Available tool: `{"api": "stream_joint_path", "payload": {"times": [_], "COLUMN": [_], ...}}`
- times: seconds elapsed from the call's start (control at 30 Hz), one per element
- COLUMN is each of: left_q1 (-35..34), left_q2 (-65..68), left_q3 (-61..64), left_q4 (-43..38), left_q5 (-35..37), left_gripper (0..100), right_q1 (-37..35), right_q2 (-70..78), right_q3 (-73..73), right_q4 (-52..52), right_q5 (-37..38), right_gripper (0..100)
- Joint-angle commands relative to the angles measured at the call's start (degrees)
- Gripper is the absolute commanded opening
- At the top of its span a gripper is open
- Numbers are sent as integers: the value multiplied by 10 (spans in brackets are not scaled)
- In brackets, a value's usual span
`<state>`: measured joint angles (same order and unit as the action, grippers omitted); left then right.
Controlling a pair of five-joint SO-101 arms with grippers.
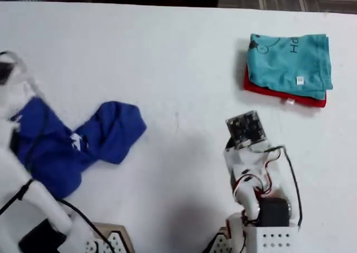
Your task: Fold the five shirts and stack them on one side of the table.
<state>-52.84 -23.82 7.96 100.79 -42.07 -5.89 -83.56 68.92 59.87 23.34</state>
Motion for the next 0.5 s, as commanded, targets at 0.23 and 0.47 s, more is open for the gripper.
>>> {"api": "stream_joint_path", "payload": {"times": [0.23, 0.47], "left_q1": [-87, -89], "left_q2": [-18, -20], "left_q3": [-18, -18], "left_q4": [11, 11], "left_q5": [-14, -13], "left_gripper": [25, 25], "right_q1": [-228, -349], "right_q2": [560, 867], "right_q3": [-464, -730], "right_q4": [104, 132], "right_q5": [-98, -129], "right_gripper": [74, 84]}}
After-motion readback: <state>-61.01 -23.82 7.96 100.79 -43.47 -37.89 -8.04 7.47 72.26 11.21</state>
